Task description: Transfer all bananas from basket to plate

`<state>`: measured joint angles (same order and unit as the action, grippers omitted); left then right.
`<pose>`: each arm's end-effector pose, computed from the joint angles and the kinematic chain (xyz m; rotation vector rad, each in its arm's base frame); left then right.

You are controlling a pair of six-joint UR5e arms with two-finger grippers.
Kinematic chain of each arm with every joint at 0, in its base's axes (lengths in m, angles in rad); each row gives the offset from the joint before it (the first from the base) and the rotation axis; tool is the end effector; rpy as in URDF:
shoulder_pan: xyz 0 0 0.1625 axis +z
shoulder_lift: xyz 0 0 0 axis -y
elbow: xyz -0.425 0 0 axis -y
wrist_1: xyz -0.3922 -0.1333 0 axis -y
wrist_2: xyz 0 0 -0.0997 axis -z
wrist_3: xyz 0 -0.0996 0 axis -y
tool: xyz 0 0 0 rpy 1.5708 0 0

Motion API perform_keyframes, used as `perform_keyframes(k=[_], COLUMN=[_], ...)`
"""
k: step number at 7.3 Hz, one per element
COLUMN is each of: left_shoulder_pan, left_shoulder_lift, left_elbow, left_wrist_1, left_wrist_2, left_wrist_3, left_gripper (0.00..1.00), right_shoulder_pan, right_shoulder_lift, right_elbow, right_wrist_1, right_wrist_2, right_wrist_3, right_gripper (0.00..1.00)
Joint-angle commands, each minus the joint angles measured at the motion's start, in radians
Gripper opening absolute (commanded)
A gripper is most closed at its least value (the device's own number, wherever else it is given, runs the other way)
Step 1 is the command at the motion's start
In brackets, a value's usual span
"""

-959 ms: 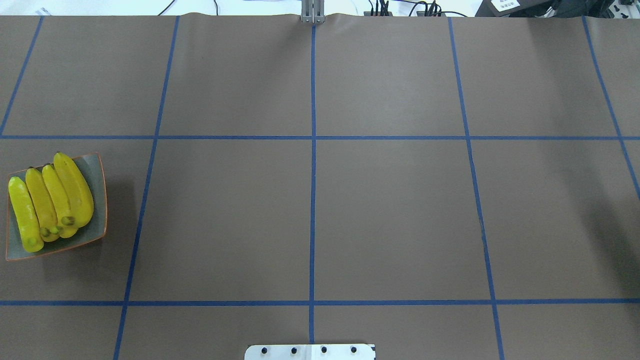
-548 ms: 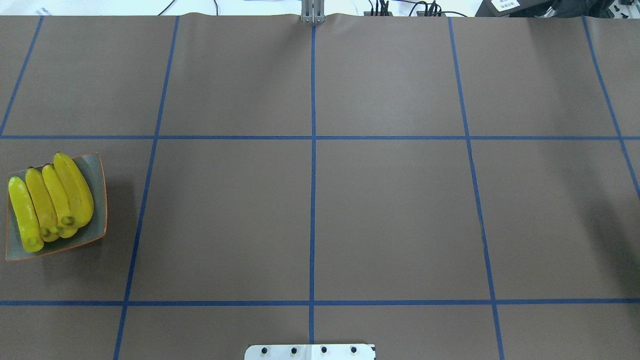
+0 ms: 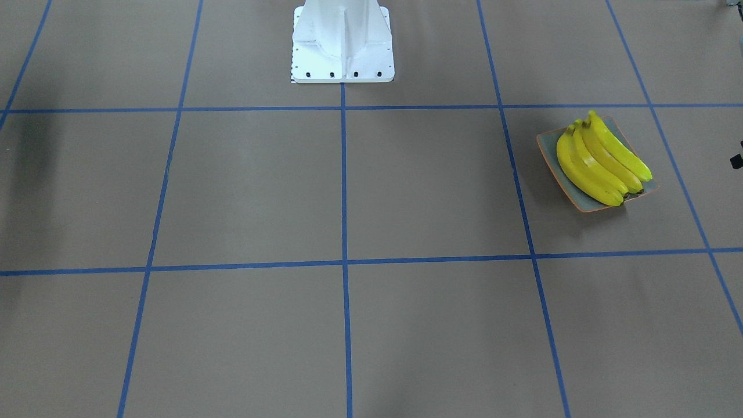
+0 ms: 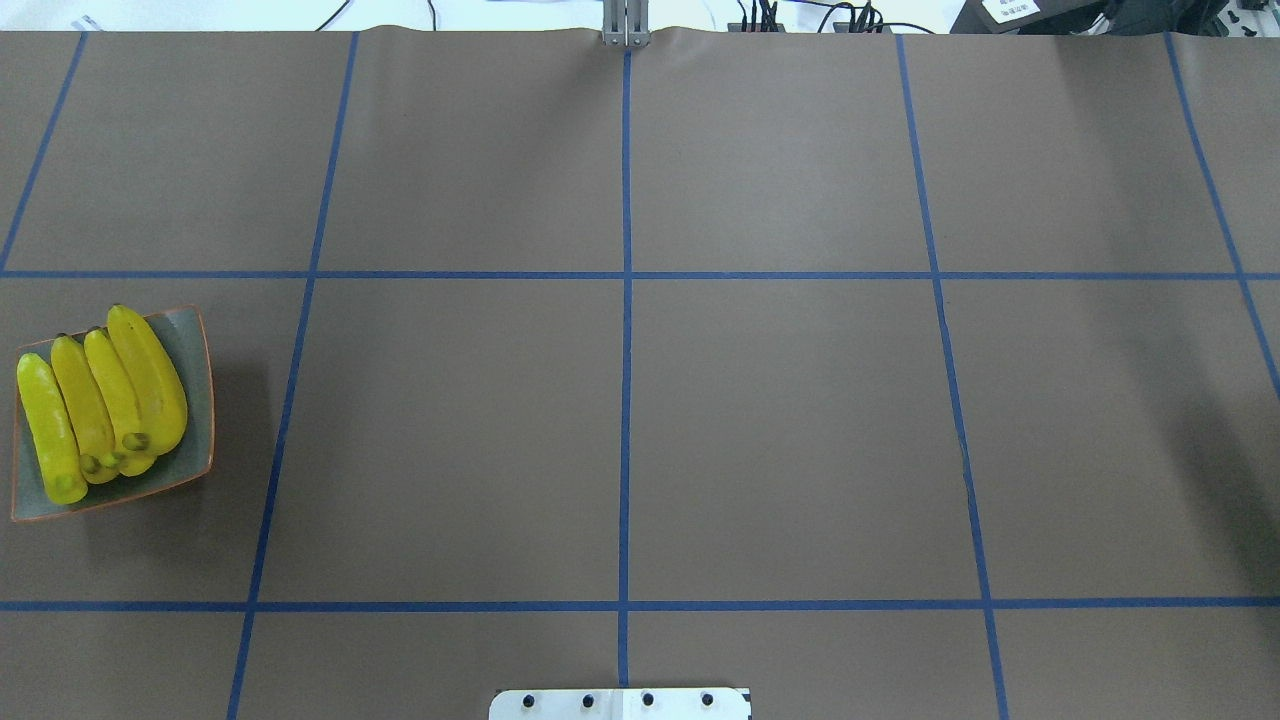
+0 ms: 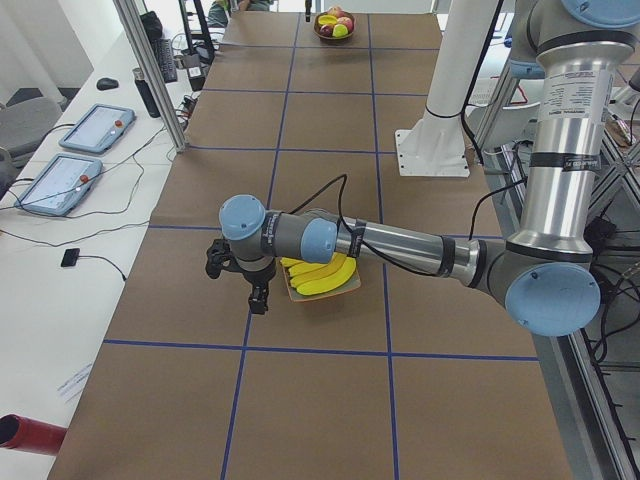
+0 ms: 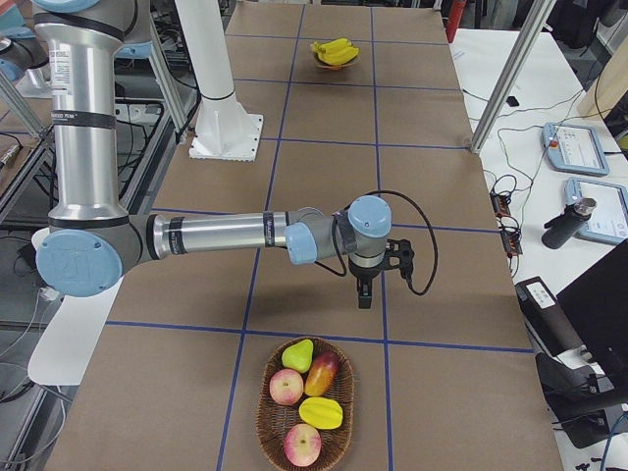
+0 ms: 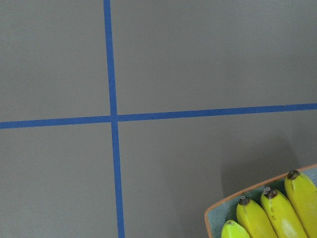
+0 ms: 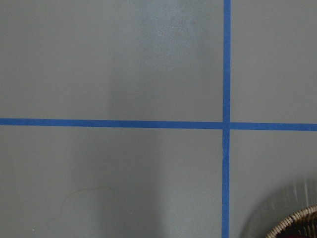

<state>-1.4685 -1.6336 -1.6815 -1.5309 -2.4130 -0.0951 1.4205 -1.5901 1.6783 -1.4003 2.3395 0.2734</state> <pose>-0.0055 -0.5239 0.5714 0.0421 0.8492 0.0630 -0.0111 -0.5012 0.5966 0.0796 -0.7986 0.0170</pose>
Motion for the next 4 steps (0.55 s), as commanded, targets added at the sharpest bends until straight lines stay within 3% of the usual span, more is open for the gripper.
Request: perform_keyframes(k=[1,4], left_shoulder_pan=[0.0,0.0], left_shoulder_lift=[0.001,0.0], left_elbow=[-0.004,-0.012], left_wrist_1=[-0.002,-0.003], left_wrist_2=[0.0,-0.001], left_wrist_3=[0.0,0.0], left_gripper=[1.0,1.0], right_shoulder_pan=[0.0,0.0], right_shoulder_lift=[0.001,0.002], right_elbow=[0.001,0.001], right_wrist_1=[0.0,0.0], right_wrist_2=[0.007,0.015], right_wrist_3=[0.001,0.0], right_gripper=[1.0,1.0])
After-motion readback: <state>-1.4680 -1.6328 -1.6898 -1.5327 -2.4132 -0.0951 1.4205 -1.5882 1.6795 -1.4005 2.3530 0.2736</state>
